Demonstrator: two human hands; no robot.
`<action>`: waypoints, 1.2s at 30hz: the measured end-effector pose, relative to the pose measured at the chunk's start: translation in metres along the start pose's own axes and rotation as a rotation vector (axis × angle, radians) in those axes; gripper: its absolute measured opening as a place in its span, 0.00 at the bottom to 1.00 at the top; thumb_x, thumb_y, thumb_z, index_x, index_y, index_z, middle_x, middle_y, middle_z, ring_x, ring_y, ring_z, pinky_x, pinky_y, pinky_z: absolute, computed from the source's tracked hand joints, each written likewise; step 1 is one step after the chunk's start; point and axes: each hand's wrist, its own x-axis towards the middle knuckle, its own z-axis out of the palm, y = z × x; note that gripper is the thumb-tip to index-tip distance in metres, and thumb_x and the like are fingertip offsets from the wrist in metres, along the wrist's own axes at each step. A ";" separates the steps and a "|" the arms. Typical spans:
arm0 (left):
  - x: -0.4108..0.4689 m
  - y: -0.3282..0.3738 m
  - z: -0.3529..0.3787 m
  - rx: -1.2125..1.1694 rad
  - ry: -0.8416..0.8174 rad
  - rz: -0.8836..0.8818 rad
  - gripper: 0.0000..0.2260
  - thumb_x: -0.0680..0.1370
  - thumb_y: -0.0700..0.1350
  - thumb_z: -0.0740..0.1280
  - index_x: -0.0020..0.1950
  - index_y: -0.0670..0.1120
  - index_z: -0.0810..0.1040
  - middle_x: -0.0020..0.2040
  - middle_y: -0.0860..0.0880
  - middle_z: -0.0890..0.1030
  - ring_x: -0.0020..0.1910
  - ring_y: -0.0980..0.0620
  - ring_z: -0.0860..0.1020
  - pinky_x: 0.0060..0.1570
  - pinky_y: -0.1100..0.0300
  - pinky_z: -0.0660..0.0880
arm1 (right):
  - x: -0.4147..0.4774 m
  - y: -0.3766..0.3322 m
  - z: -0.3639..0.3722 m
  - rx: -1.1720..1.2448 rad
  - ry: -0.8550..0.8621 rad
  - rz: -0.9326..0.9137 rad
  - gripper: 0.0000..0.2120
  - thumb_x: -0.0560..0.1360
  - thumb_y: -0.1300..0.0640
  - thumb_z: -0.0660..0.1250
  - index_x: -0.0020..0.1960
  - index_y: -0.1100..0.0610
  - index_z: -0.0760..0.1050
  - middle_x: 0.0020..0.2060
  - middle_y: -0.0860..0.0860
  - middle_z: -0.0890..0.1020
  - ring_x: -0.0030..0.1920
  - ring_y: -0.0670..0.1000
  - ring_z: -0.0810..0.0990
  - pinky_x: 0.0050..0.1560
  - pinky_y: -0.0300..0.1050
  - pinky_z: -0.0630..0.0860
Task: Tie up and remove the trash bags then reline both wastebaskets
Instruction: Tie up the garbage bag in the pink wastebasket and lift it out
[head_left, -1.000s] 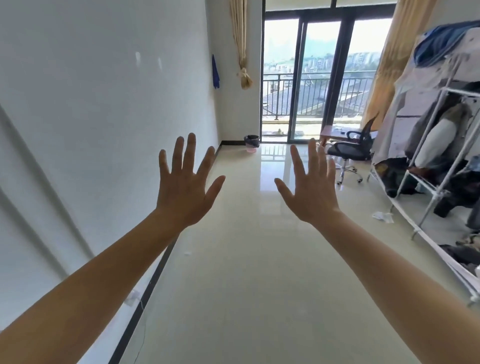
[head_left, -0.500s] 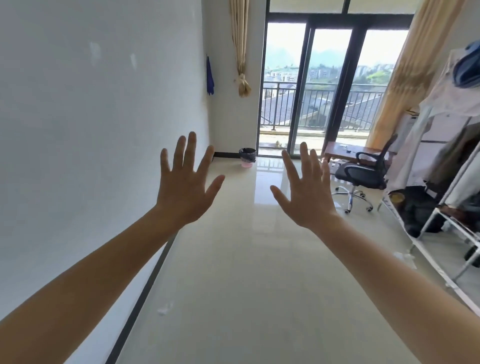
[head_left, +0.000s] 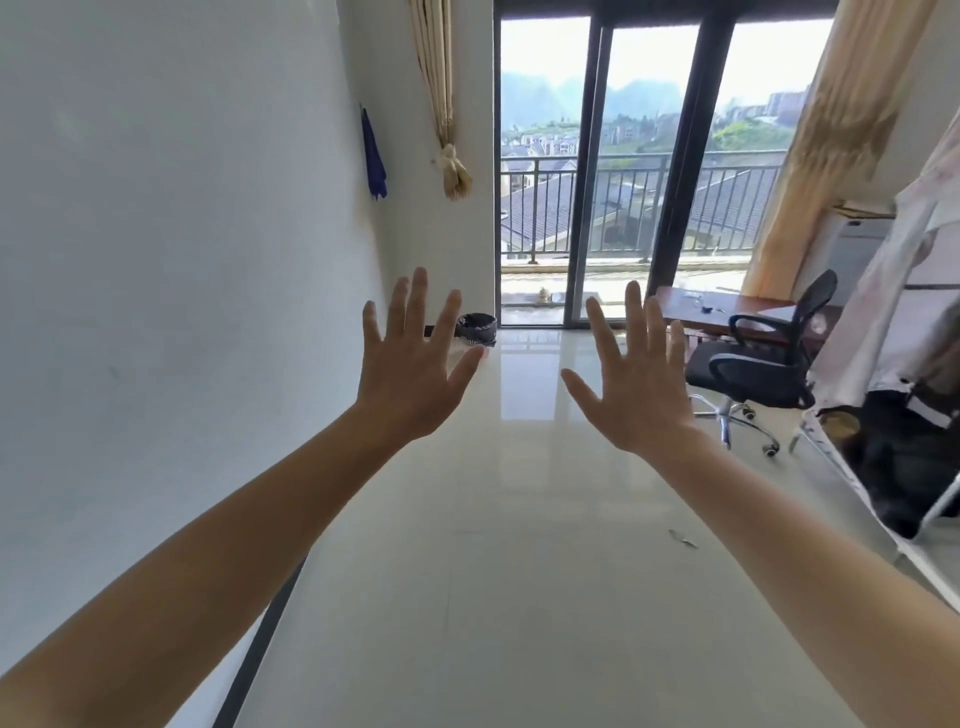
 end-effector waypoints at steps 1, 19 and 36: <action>0.026 -0.008 0.014 0.016 0.007 0.001 0.32 0.80 0.65 0.42 0.81 0.50 0.52 0.82 0.41 0.44 0.81 0.41 0.45 0.75 0.34 0.49 | 0.030 0.004 0.016 0.003 -0.006 -0.005 0.39 0.79 0.32 0.49 0.81 0.48 0.36 0.80 0.60 0.38 0.79 0.64 0.42 0.76 0.67 0.45; 0.432 -0.220 0.330 0.057 0.017 -0.115 0.32 0.81 0.64 0.46 0.81 0.48 0.54 0.81 0.38 0.47 0.80 0.38 0.49 0.73 0.33 0.51 | 0.499 -0.021 0.348 -0.009 -0.078 -0.082 0.39 0.79 0.33 0.48 0.81 0.49 0.36 0.79 0.60 0.37 0.79 0.65 0.44 0.77 0.66 0.47; 0.873 -0.262 0.652 -0.035 -0.088 -0.052 0.33 0.81 0.66 0.43 0.81 0.51 0.46 0.81 0.42 0.41 0.80 0.41 0.43 0.75 0.35 0.46 | 0.906 0.080 0.644 0.016 -0.102 0.031 0.38 0.79 0.34 0.49 0.81 0.48 0.37 0.79 0.59 0.36 0.79 0.65 0.42 0.77 0.66 0.47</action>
